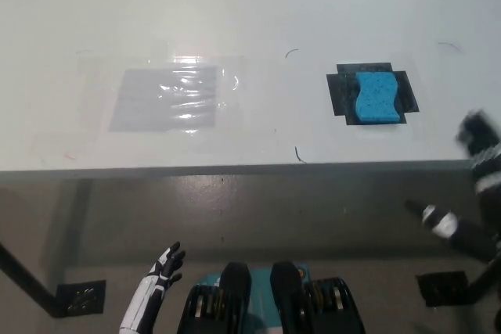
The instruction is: A soft sponge is kept on the balc marked spot on the table infront of the robot and it uses its right hand fist to press down on it and drrags it across the table in a back and forth manner twice to clean it
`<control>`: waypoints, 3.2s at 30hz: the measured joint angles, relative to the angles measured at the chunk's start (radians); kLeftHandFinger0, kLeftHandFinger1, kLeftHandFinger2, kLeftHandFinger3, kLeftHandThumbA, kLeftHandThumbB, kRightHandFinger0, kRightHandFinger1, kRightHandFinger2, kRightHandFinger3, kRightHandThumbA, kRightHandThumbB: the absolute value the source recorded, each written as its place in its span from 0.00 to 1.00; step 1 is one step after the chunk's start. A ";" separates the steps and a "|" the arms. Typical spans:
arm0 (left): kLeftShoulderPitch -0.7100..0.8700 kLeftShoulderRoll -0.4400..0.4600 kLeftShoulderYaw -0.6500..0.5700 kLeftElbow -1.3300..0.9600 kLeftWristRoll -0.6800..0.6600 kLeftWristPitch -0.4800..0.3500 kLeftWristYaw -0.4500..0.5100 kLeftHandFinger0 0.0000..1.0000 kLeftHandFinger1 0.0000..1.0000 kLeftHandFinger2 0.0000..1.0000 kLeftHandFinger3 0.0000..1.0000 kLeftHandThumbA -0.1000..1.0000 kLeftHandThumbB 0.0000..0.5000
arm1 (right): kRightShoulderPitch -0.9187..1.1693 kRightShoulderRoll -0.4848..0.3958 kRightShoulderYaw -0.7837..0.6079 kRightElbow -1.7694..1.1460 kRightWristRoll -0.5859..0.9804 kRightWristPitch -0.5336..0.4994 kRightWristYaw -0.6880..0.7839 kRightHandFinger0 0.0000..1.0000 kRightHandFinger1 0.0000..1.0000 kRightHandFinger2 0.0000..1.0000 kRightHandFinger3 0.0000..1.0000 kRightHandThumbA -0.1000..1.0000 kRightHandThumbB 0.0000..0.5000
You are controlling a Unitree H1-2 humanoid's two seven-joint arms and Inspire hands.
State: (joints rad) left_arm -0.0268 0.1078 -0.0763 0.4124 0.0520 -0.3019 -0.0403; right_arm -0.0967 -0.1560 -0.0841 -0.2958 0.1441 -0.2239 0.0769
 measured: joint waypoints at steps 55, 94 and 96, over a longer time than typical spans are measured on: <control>-0.027 0.011 -0.025 0.023 0.030 -0.102 0.000 1.00 1.00 1.00 1.00 1.00 0.80 | -1.122 0.016 -0.053 1.683 0.059 0.114 -0.118 0.00 0.00 0.17 0.17 1.00 0.38; -0.002 0.011 -0.027 0.030 0.041 -0.117 -0.022 1.00 1.00 1.00 1.00 1.00 0.84 | -0.922 0.050 -0.101 1.689 0.064 -0.016 -0.106 0.00 0.00 0.00 0.00 1.00 0.33; 0.001 0.011 -0.026 0.030 0.042 -0.117 -0.022 1.00 1.00 1.00 1.00 1.00 0.86 | -0.922 0.057 -0.105 1.688 0.064 -0.020 -0.106 0.00 0.00 0.00 0.00 1.00 0.37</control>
State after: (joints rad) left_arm -0.0255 0.1190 -0.1027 0.4426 0.0944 -0.4192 -0.0626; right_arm -1.0185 -0.0992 -0.1894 1.3924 0.2085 -0.2438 -0.0287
